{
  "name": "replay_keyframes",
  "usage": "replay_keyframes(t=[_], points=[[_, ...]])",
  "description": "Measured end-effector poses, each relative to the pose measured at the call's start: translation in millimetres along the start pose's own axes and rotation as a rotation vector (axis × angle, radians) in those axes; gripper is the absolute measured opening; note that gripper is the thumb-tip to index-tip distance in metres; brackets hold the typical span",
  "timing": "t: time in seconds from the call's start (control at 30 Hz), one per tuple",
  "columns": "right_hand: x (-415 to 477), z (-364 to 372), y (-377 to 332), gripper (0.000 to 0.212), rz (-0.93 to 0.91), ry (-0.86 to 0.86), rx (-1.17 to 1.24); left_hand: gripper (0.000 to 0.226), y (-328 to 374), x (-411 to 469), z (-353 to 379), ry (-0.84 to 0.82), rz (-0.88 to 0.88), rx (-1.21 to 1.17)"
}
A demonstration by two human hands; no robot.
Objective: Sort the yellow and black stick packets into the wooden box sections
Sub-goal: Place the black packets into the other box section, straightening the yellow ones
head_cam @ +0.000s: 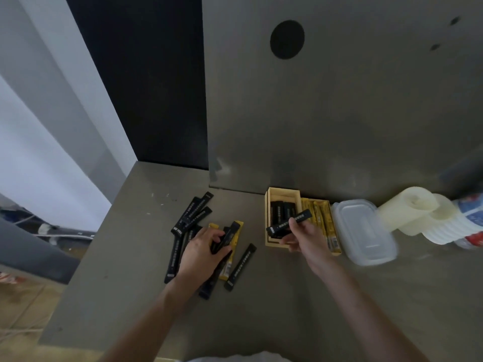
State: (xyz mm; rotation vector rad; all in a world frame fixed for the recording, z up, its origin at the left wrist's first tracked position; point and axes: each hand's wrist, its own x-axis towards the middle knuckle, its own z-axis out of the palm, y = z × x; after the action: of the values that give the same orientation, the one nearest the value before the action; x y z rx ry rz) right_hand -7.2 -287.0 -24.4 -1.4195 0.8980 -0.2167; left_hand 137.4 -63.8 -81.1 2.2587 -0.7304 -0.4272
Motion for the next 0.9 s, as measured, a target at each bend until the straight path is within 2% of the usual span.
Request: replay_keyframes(t=[0.2,0.33,0.4,0.57,0.73,0.9], points=[[7,3,-7,0.021,0.06,0.07,0.055,0.03,3,3,-4,-0.01,-0.026,0.012],[17,4,-14,0.022,-0.126,0.175,-0.345,0.026,3,5,-6,-0.033,-0.046,0.012],[22,7,-17,0.021,-0.177,0.174,-0.483,0.024,3,5,-7,-0.033,-0.045,0.018],[33,13,-12,0.021,-0.132,0.155,-0.61,0.022,3,4,-8,-0.03,-0.033,0.02],[35,19,-9,0.013,-0.212,0.147,-0.797,0.021,2,4,-8,-0.028,-0.046,0.023],[36,23,-4,0.011,-0.246,0.184,-0.822,0.019,2,5,-7,-0.026,-0.04,0.004]])
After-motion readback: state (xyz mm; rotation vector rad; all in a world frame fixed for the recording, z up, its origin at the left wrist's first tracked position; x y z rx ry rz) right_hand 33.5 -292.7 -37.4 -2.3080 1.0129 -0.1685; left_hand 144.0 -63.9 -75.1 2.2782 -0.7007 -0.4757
